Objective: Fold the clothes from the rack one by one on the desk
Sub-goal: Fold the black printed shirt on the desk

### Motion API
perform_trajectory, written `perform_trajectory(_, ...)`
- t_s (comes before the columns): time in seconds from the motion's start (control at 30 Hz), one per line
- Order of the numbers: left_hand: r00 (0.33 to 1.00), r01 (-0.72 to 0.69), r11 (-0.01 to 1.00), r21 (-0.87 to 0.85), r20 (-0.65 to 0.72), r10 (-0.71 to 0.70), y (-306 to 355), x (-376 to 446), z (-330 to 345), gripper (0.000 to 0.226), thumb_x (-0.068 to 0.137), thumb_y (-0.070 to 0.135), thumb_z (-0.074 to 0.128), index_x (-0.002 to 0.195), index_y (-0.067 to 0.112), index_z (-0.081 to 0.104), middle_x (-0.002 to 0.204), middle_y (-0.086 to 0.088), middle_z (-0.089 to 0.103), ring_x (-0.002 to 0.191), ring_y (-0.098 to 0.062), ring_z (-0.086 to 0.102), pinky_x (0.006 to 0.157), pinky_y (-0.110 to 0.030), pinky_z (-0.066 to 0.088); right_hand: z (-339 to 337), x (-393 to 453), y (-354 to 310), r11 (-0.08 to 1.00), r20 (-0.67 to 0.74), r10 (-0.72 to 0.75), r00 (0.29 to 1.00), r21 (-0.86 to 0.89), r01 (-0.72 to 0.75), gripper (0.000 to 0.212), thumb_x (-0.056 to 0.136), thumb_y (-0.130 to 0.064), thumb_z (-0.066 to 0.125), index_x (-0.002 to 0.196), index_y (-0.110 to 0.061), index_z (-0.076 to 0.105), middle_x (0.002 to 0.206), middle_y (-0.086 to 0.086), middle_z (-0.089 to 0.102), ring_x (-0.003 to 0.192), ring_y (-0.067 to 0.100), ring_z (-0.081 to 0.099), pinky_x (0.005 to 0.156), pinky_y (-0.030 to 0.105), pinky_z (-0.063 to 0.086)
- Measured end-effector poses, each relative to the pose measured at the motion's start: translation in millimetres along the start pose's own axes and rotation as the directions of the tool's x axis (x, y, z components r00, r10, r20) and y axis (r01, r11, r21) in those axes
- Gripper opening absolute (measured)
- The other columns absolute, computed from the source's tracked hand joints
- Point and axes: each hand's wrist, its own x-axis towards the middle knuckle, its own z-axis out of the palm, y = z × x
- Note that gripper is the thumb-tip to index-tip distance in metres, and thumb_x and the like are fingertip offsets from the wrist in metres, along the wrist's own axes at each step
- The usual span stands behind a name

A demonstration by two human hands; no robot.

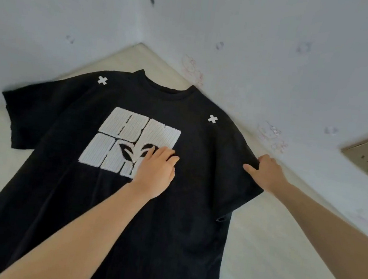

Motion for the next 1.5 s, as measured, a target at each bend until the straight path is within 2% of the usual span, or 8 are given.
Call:
perform_trajectory(0.47, 0.828, 0.367, 0.928, 0.067, 0.43, -0.359, 178.8, -49.6, 15.4, 0.086, 0.092, 0.071, 0.021, 0.155, 0.017, -0.001, 0.162, -0.004, -0.013, 0.147, -0.03, -0.018, 0.117, -0.058, -0.003, -50.7, 13.4, 55.7, 0.818, -0.062, -0.126, 0.99, 0.558, 0.139, 0.007, 0.093, -0.014, 0.053, 0.095, -0.009, 0.049, 0.089, 0.008, 0.053, 0.087, 0.025, 0.051, 0.065, 0.031, 0.039)
perform_trajectory(0.6, 0.808, 0.372, 0.921, 0.114, 0.448, -0.382, 185.7, -50.1, 17.3, 0.1, 0.086, 0.078, 0.026, 0.154, 0.013, -0.008, 0.161, -0.007, -0.019, 0.146, -0.034, -0.021, 0.115, -0.063, -0.003, -52.9, 12.8, 71.1, 0.95, -0.147, -0.264, 0.953, 0.129, 0.283, 0.027, 0.094, -0.034, 0.056, 0.097, -0.011, 0.041, 0.08, -0.001, 0.045, 0.078, 0.022, 0.049, 0.066, 0.033, 0.04)
perform_trajectory(0.7, 0.81, 0.373, 0.918, 0.136, 0.434, -0.394, 189.2, -50.4, 15.3, 0.099, 0.088, 0.073, 0.034, 0.154, 0.011, -0.007, 0.161, -0.01, -0.017, 0.146, -0.037, -0.017, 0.115, -0.063, -0.001, -50.5, 16.0, 79.4, 0.909, -0.019, -0.281, 0.959, -0.325, 0.26, 0.033, 0.095, -0.042, 0.052, 0.106, -0.01, 0.049, 0.086, 0.001, 0.051, 0.078, 0.021, 0.052, 0.069, 0.032, 0.044)
perform_trajectory(0.8, 0.83, 0.365, 0.921, 0.135, 0.401, -0.387, 195.0, -51.0, 15.3, 0.096, 0.09, 0.07, 0.035, 0.154, 0.01, -0.003, 0.161, -0.012, -0.015, 0.147, -0.038, -0.013, 0.117, -0.06, 0.0, -51.8, 17.9, 66.9, 0.878, 0.032, -0.242, 0.97, -0.417, 0.233, 0.027, 0.096, -0.031, 0.051, 0.111, -0.01, 0.056, 0.09, 0.003, 0.053, 0.082, 0.022, 0.054, 0.067, 0.031, 0.041)
perform_trajectory(0.97, 0.871, 0.304, 0.944, 0.13, 0.364, -0.33, 212.2, -53.8, 20.6, 0.089, 0.088, 0.064, 0.047, 0.153, 0.009, 0.021, 0.161, -0.01, 0.013, 0.147, -0.041, 0.009, 0.118, -0.055, 0.012, -45.2, 30.8, 34.5, 0.892, 0.027, -0.361, 0.932, -0.282, 0.354, 0.036, 0.095, -0.028, 0.051, 0.123, -0.006, 0.047, 0.114, 0.013, 0.056, 0.095, 0.029, 0.055, 0.075, 0.037, 0.047)
perform_trajectory(1.07, 0.913, 0.282, 0.953, 0.111, 0.276, -0.302, 219.3, -52.7, 27.4, 0.06, 0.066, 0.052, 0.076, 0.108, 0.01, 0.069, 0.11, -0.008, 0.064, 0.104, -0.034, 0.061, 0.088, -0.044, 0.052, -36.5, 42.4, 22.8, 0.908, 0.022, -0.382, 0.924, -0.177, 0.38, 0.048, 0.097, -0.034, 0.049, 0.129, 0.002, 0.044, 0.118, 0.018, 0.058, 0.104, 0.032, 0.056, 0.085, 0.037, 0.046)
perform_trajectory(1.23, 0.938, 0.281, 0.959, 0.031, 0.203, -0.281, 221.2, -53.9, 21.9, 0.035, 0.044, 0.023, 0.087, 0.06, 0.018, 0.056, 0.056, 0.004, 0.046, 0.05, -0.016, 0.046, 0.046, -0.029, 0.04, -32.1, 49.8, 6.3, 0.927, 0.027, -0.356, 0.934, -0.119, 0.357, 0.034, 0.099, -0.03, 0.047, 0.106, 0.003, 0.055, 0.097, 0.013, 0.059, 0.098, 0.032, 0.058, 0.079, 0.035, 0.044)
perform_trajectory(1.5, 0.841, 0.535, 0.808, -0.246, 0.241, -0.484, 183.3, -73.2, -10.3, 0.012, 0.101, 0.024, 0.04, 0.1, 0.017, 0.051, 0.077, 0.001, 0.058, 0.061, -0.013, 0.053, 0.055, -0.027, 0.043, -61.4, 53.8, -16.3, 0.945, -0.006, -0.198, 0.98, 0.264, 0.192, 0.008, 0.082, -0.003, 0.048, 0.082, -0.011, 0.046, 0.081, 0.004, 0.048, 0.081, 0.026, 0.046, 0.064, 0.03, 0.037)
